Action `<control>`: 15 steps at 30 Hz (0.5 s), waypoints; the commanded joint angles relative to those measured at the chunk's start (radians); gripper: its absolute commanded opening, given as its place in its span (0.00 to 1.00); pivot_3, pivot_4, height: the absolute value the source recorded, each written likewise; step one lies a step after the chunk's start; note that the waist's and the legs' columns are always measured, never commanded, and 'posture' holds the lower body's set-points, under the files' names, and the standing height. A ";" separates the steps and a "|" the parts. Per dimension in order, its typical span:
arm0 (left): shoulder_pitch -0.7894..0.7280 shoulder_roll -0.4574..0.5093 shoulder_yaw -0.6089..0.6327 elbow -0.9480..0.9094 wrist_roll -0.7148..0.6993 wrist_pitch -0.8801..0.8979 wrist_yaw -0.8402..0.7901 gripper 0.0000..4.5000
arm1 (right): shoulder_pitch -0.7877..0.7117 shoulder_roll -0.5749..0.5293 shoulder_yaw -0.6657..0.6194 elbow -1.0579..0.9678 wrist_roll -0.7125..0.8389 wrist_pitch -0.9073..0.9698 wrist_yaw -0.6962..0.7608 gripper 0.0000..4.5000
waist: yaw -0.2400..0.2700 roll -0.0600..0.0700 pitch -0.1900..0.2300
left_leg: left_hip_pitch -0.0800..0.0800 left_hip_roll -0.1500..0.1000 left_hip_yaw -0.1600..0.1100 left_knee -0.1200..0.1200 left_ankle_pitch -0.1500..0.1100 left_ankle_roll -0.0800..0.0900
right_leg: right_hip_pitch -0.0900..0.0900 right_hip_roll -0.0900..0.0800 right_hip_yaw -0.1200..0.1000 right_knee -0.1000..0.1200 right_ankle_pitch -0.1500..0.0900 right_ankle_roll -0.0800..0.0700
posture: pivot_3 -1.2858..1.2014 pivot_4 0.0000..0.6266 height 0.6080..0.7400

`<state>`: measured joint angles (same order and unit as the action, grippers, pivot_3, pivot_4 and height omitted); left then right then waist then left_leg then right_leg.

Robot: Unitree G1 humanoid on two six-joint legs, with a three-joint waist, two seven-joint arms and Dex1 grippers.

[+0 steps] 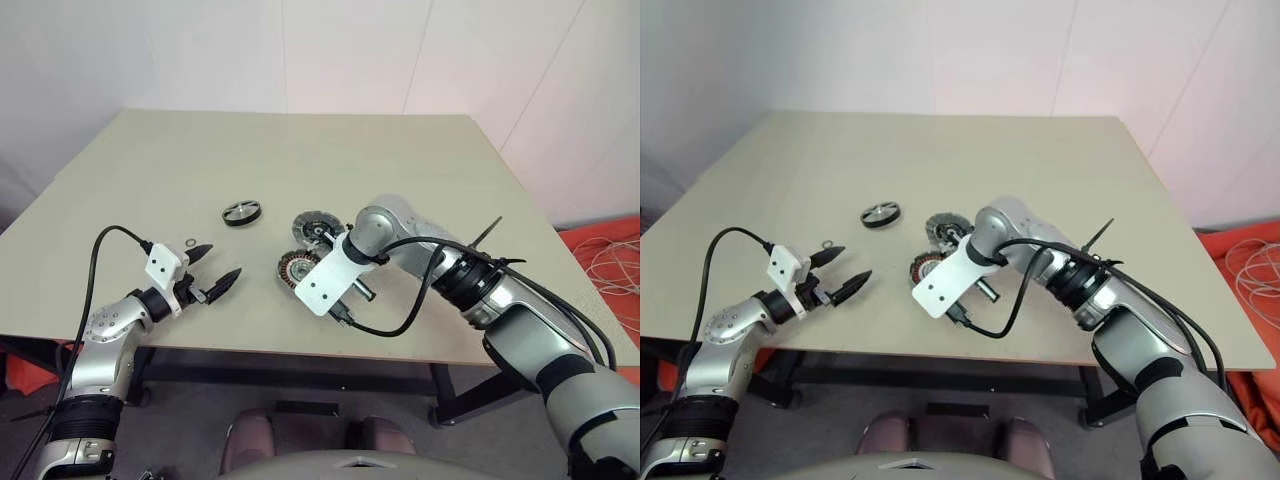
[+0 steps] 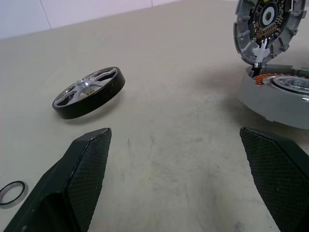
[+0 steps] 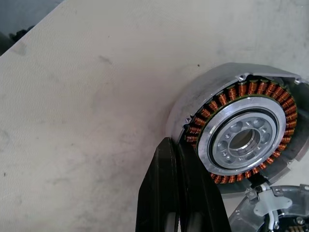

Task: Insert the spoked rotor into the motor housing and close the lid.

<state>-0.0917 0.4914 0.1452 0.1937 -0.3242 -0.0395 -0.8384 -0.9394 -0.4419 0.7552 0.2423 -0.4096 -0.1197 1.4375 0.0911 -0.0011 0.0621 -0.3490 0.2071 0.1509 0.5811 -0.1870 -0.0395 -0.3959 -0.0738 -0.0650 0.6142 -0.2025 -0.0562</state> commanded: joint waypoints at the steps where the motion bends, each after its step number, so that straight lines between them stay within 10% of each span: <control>1: -0.006 0.012 0.002 -0.034 -0.004 0.007 -0.004 1.00 | -0.023 0.009 -0.042 -0.012 0.016 0.015 -0.007 0.13 | 0.000 0.000 0.000 | 0.000 0.000 0.000 0.000 0.000 0.000 | 0.000 0.000 0.000 0.000 0.000 0.000 | 0.52 0.00 1.00; 12: -0.008 0.011 0.018 -0.060 -0.016 0.059 0.028 1.00 | -0.030 -0.005 -0.112 -0.113 0.124 0.106 0.062 0.98 | 0.001 0.000 0.000 | 0.001 0.000 0.000 0.001 0.000 0.000 | 0.000 0.000 0.000 0.002 0.000 0.000 | 0.52 0.00 1.00; 15: -0.018 0.009 0.032 -0.083 -0.035 0.099 0.052 1.00 | -0.018 -0.025 -0.180 -0.194 0.224 0.213 0.110 1.00 | 0.002 0.000 0.000 | 0.001 0.000 0.000 0.001 0.000 0.000 | 0.000 0.000 0.000 0.002 0.000 0.000 | 0.52 0.00 1.00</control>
<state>-0.0918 0.4934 0.1511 0.1608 -0.3357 0.0470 -0.8007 -0.9394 -0.4555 0.6371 0.1115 -0.2504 0.0444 1.5128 0.0933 -0.0012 0.0621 -0.3485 0.2071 0.1508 0.5819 -0.1867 -0.0398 -0.3955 -0.0738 -0.0645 0.6161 -0.2025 -0.0562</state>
